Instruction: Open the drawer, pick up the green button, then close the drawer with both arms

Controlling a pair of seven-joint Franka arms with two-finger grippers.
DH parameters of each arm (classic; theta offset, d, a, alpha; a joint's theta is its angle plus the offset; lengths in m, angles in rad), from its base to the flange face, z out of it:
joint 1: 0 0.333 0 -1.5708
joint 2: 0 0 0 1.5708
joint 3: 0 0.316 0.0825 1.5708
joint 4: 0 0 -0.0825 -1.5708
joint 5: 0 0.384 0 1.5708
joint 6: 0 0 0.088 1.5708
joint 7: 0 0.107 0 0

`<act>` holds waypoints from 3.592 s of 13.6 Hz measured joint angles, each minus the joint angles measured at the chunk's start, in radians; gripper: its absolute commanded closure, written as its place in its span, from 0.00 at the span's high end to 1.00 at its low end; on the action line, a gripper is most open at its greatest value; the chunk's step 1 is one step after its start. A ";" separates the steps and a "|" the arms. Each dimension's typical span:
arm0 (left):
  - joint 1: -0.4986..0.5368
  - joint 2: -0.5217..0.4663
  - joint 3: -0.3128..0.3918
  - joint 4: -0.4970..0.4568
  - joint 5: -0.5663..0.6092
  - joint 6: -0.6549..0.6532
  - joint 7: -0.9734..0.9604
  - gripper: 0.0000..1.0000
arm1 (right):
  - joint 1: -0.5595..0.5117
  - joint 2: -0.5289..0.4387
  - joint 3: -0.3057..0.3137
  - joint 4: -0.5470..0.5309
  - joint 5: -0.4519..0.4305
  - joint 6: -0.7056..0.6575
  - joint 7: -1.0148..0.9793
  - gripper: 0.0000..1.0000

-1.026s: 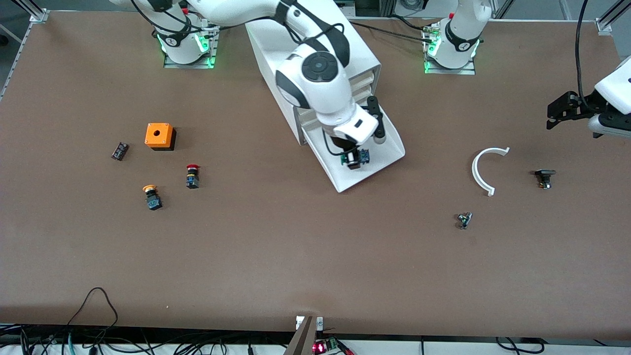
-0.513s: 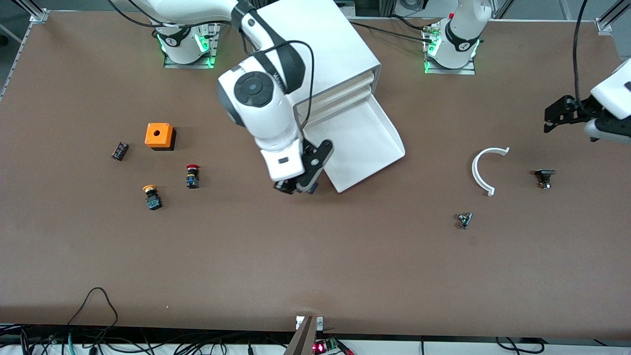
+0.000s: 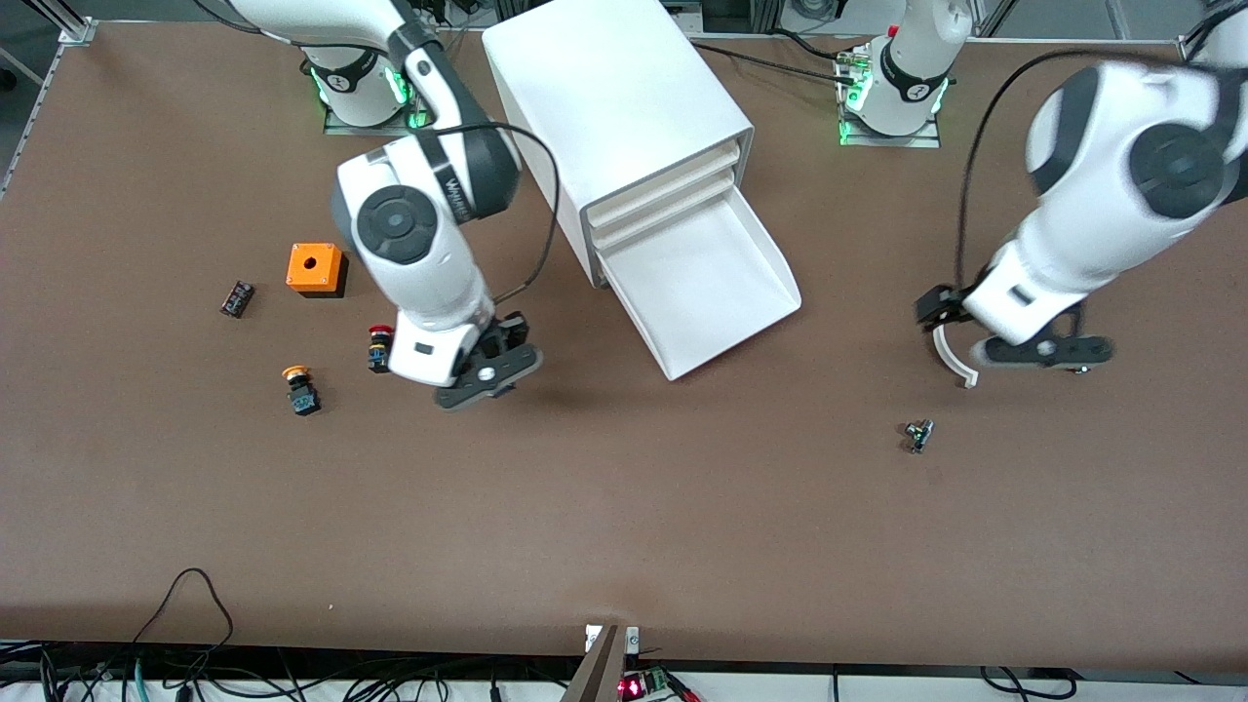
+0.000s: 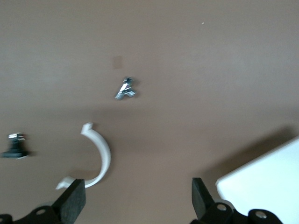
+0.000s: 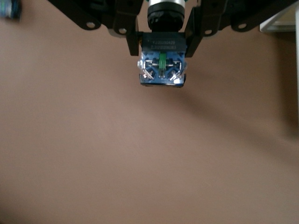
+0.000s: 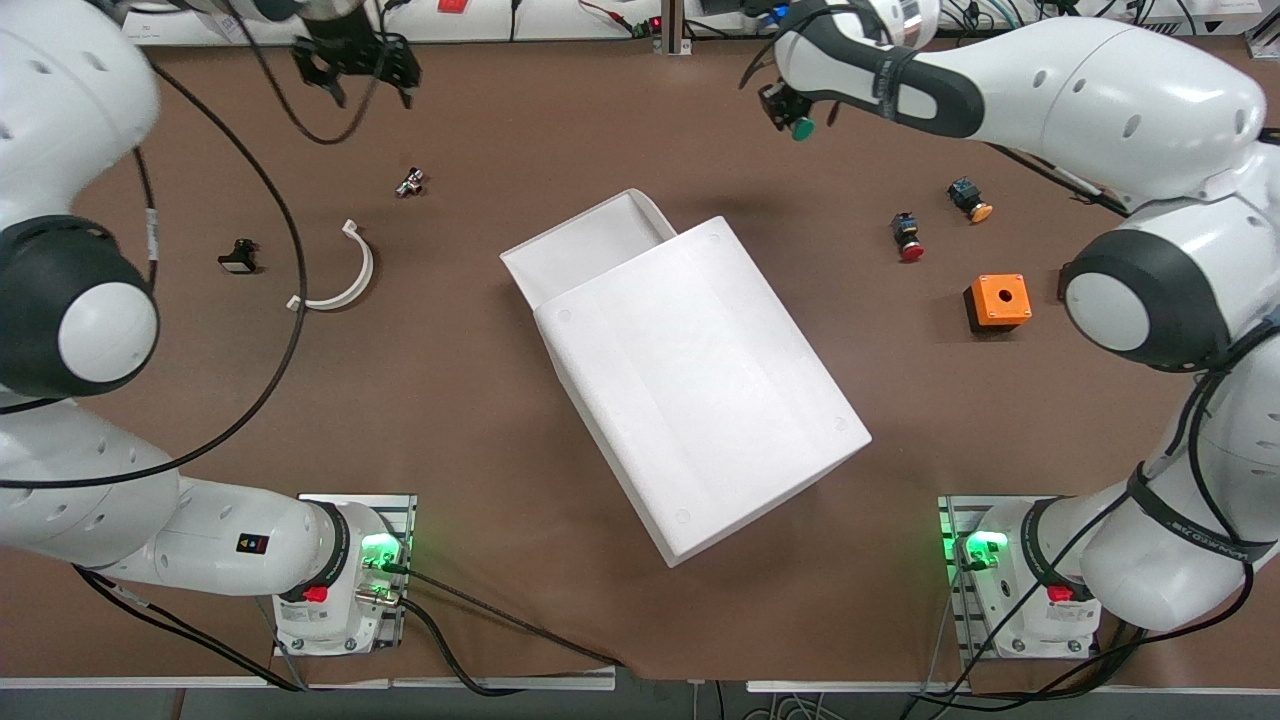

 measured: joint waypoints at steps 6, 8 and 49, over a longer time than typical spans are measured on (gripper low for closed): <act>-0.115 0.221 -0.002 -0.106 -0.002 0.374 -0.384 1.00 | -0.091 -0.127 -0.002 -0.305 -0.005 0.040 0.263 0.25; -0.139 0.264 -0.003 -0.137 -0.002 0.444 -0.471 1.00 | -0.103 -0.170 -0.002 -0.401 -0.005 0.116 0.271 0.25; 0.260 -0.283 -0.014 -0.013 -0.002 -0.191 0.572 1.00 | -0.546 -0.304 0.088 0.055 -0.119 -0.353 0.189 1.00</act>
